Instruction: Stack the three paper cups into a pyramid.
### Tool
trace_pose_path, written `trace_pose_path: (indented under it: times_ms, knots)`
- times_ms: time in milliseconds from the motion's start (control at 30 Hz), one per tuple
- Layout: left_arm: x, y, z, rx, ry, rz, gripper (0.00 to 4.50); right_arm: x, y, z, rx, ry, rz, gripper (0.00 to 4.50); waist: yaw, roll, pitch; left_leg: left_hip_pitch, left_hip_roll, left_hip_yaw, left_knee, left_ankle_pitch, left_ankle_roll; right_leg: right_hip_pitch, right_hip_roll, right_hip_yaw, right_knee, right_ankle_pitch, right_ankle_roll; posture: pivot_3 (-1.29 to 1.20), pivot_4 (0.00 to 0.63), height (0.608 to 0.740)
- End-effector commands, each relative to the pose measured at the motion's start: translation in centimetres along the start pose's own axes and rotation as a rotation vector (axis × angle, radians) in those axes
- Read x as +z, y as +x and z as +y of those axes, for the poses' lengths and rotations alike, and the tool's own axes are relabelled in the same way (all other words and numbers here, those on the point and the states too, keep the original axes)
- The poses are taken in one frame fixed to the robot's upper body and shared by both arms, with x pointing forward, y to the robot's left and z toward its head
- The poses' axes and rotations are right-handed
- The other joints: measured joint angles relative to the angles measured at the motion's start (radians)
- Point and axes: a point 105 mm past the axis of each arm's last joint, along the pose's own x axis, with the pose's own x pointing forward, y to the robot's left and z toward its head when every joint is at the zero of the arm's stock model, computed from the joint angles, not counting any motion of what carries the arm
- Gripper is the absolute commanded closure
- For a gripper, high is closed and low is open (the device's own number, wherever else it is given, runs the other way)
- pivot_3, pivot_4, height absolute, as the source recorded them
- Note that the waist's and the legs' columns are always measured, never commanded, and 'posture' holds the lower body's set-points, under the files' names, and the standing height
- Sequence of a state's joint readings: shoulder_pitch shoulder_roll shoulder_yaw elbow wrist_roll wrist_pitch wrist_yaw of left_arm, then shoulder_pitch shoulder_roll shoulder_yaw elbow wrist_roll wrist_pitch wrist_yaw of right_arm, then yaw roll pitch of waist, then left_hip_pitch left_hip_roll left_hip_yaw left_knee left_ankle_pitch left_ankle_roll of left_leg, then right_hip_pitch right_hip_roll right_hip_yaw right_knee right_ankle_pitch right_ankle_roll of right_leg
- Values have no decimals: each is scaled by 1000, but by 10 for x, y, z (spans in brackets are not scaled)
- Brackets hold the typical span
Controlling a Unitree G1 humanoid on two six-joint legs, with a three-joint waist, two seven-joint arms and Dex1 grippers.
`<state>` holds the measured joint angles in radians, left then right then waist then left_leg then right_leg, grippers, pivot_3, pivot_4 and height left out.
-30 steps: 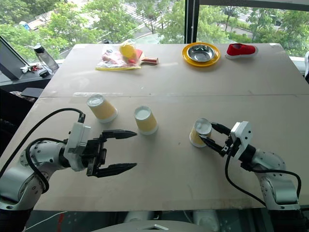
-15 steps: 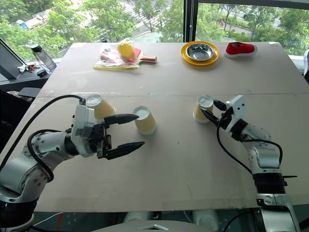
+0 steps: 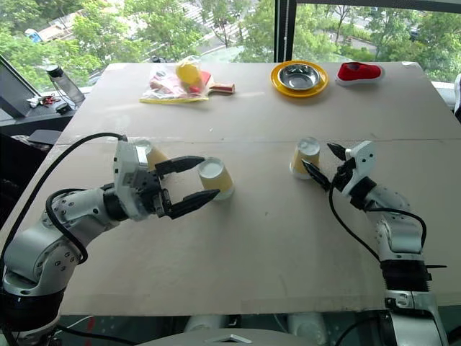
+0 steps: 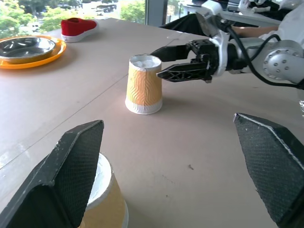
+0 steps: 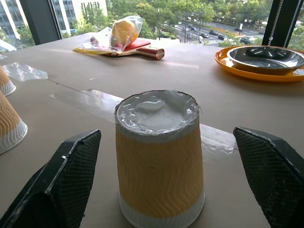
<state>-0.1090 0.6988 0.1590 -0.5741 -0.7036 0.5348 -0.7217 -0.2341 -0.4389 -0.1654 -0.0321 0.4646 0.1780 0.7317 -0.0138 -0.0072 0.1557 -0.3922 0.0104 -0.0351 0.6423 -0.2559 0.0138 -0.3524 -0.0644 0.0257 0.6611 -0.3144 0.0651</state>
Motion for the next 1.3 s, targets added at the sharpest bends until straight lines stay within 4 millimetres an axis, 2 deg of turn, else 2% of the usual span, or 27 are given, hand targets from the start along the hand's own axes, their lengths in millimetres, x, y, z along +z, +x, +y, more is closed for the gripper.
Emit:
trace_pose_path:
  times_ms: [33,167,233,367,567,700,733,767,867,1100,1300]
  knots:
    - [4,-4,12,150,38,-62,0,28,-18,13,96,-19,-82,64,2,0,0,-1,0,0,0,0,0,0,0,0,0,0,0,0,150,740]
    - [-24,1,20,224,56,-17,0,16,-46,44,284,-51,6,64,5,0,0,-2,0,-1,1,0,0,-1,0,-1,0,0,0,0,150,740]
    - [-34,9,21,212,37,-24,0,14,-57,52,330,-17,24,64,6,0,0,-2,0,-1,1,0,0,-1,0,-1,0,0,0,0,150,740]
    - [-53,19,26,186,66,-4,0,11,-68,59,368,-2,54,64,-1,-1,0,-2,-1,0,4,0,0,-1,0,0,2,0,0,0,150,740]
    - [-66,29,36,189,81,-15,0,15,-69,61,380,17,39,64,3,-1,0,-3,-1,-1,5,0,0,-1,1,-1,1,0,0,0,150,740]
    - [-65,38,44,204,31,-68,0,15,-71,64,379,27,35,64,6,-1,1,-4,-1,-1,6,0,0,-1,1,-2,1,0,0,0,150,740]
    - [-64,40,43,196,32,-76,594,15,-71,64,379,28,35,0,6,-1,0,-4,-1,-2,7,0,0,-1,1,-2,1,0,0,0,150,740]
    - [-63,41,42,192,34,-83,811,15,-71,64,377,31,32,0,6,-1,0,-4,-1,-2,7,0,0,-1,1,-2,1,0,0,0,150,740]
    - [-62,44,41,179,36,-94,2093,15,-72,64,372,33,27,0,3,-1,1,-4,-1,-2,7,0,0,-1,1,-2,1,0,0,0,150,740]
    - [-59,52,44,161,65,-102,2134,19,-72,59,328,30,-2,0,4,-1,0,-4,-1,-2,7,0,0,-1,1,-2,2,0,0,0,150,740]
    - [-41,111,42,41,54,-166,2134,25,-69,33,161,1,-59,0,26,-2,1,-5,-4,-3,10,0,0,0,1,-4,2,1,2,0,150,740]
